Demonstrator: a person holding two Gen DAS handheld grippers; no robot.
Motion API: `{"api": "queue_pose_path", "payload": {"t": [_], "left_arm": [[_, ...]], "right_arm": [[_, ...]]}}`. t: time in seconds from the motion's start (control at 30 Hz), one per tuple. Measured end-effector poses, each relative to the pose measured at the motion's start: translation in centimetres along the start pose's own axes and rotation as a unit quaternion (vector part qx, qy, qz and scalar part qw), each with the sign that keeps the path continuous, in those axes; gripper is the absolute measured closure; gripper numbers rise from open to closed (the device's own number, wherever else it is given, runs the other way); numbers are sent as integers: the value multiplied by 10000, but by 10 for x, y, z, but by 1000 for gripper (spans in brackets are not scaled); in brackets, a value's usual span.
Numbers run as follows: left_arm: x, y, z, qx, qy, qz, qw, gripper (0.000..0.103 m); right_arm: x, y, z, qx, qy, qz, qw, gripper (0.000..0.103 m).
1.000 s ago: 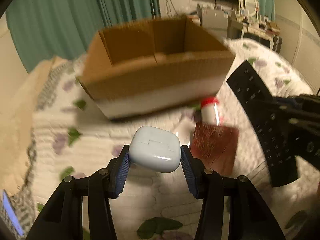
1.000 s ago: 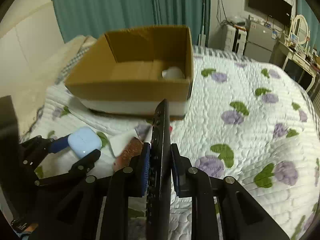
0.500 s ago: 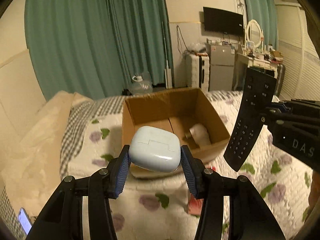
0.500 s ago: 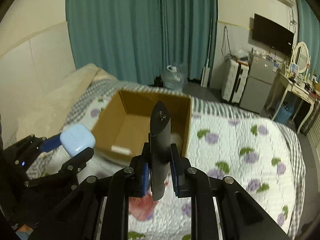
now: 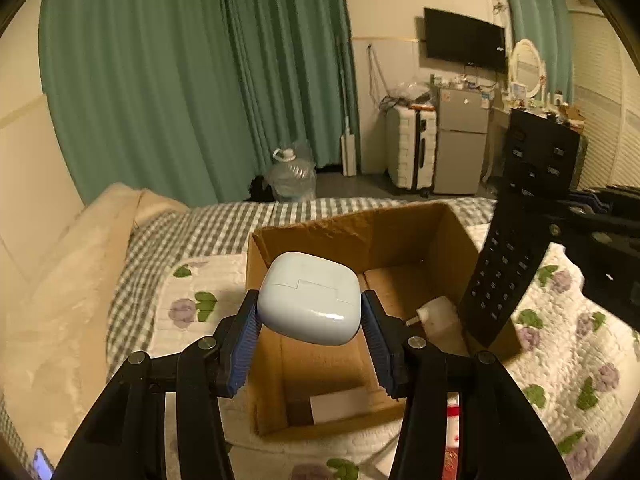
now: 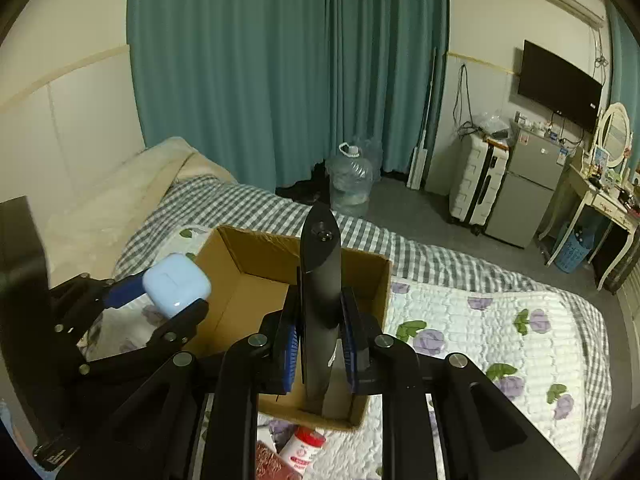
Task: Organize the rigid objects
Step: 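Lower the earbud case and remote into the box and release both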
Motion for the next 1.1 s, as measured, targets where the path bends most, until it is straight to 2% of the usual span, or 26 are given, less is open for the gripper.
{"api": "queue_pose_path", "payload": {"t": [0.2, 0.27, 0.3, 0.33, 0.37, 0.7, 0.87, 0.9, 0.93, 0.97, 1.0, 1.1], "left_arm": [[-12, -34, -1, -89, -11, -201, 9998, 52], [-16, -39, -1, -133, 11, -224, 9997, 49], [-18, -41, -2, -91, 29, -210, 9997, 44], [-19, -42, -3, -25, 35, -197, 9998, 32], [-20, -43, -3, 32, 29, -167, 9999, 31], [-17, -46, -22, 81, 252, -79, 9996, 31], [-17, -42, -27, 160, 230, -52, 9996, 30], [-17, -41, -27, 179, 226, -52, 9996, 30], [-17, -40, -28, 198, 228, -53, 9995, 30], [-16, -39, -29, 204, 233, -59, 9995, 31], [-16, -38, -29, 198, 241, -63, 9995, 31], [-16, -30, -30, 213, 260, -62, 9994, 30]], "right_arm": [[-10, -29, -2, 96, 29, -204, 9997, 86], [-15, -33, -1, 106, 42, -260, 9996, 86], [-17, -36, -3, 104, 51, -294, 9995, 86], [-18, -40, -2, 110, 53, -323, 9994, 85], [-18, -43, -2, 119, 52, -353, 9993, 85], [-10, -92, -14, 147, 144, -689, 9974, 85], [0, -115, -19, 177, 11, -622, 9979, 84], [3, -115, -18, 106, -17, -586, 9982, 72], [6, -113, -17, 27, -40, -542, 9985, 48], [9, -110, -16, -4, -57, -470, 9989, 39], [12, -103, -15, -10, -77, -351, 9994, 36], [20, -79, -7, -67, -136, -133, 9998, 35]]}}
Point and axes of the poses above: each gripper's, at about its wrist camera, not at the fingertips, and y roughly against the way its jaws point, z to its right, x to its top, the point moved 3 cm from there along -y, roughly the way its jaws point, and after that the axes turned 3 degrees about -x, right-handed, at the moved point
